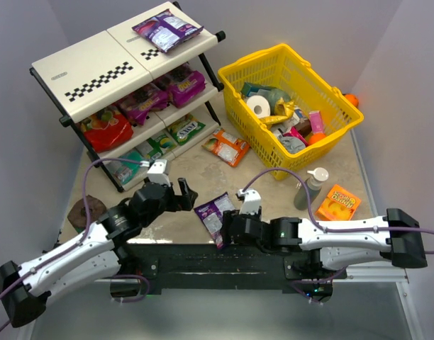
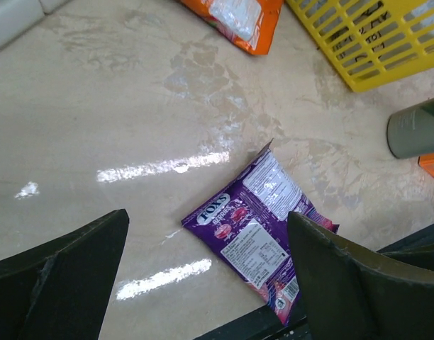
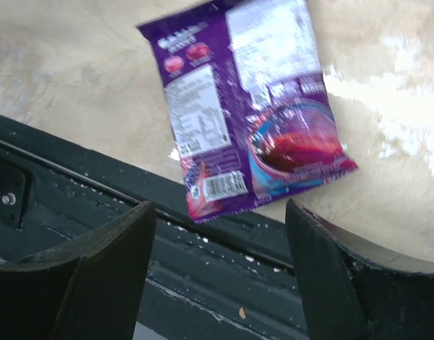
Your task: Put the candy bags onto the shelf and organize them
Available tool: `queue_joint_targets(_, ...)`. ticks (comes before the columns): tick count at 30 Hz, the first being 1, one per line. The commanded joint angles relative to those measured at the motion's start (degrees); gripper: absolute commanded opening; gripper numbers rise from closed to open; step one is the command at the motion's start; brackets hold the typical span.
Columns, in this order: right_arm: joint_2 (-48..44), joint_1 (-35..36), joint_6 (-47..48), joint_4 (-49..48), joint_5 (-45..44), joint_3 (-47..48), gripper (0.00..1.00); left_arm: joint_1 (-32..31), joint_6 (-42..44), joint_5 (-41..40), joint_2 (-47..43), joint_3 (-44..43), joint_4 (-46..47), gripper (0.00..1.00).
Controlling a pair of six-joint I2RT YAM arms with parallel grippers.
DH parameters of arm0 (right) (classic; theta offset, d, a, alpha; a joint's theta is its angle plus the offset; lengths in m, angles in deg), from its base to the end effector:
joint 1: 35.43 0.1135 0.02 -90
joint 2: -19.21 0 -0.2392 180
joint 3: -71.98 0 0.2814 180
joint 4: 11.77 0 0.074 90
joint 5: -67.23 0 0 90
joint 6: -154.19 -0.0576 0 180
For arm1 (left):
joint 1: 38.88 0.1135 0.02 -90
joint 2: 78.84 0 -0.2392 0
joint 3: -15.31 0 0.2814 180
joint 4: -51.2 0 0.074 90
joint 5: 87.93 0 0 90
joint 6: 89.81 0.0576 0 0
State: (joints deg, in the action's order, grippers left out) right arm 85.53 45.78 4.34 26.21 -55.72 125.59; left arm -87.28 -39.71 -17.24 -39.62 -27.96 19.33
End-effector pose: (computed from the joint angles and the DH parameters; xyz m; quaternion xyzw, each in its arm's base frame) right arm 0.0731 0.2679 0.1760 -0.0736 0.9051 0.2151 0.3593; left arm 0.1662 -0.1585 0.2247 -0.0238 0.8483 -0.2515 0.4653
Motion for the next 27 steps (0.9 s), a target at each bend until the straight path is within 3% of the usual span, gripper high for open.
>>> queue_joint_targets(1, -2.25, -0.09, -13.6, -2.29, 1.13, -5.52, 0.78, -0.03, 0.52, 6.47, 7.26, 1.95, 14.0, 0.95)
queue_joint_targets(6, -2.95, -0.09, -18.97, -5.27, 1.83, -9.65, 0.78, -0.11, 3.25, 13.41, 15.6, 3.8, 27.52, 0.82)
queue_joint_targets(12, -7.78, -0.44, -21.88, -17.91, 1.84, -18.44, 0.78, -0.03, 4.57, 17.1, 22.72, 5.91, 36.31, 0.71)
queue_joint_targets(15, -7.62, -1.05, -21.18, -18.99, 1.4, -18.89, 0.77, -0.03, 4.39, 18.42, 25.36, 7.4, 39.92, 0.68)
queue_joint_targets(27, -2.26, -4.39, -24.6, -33.75, 5.53, -24.6, 0.67, -0.11, 2.73, 15.98, 32.41, 14.78, 44.78, 0.55)
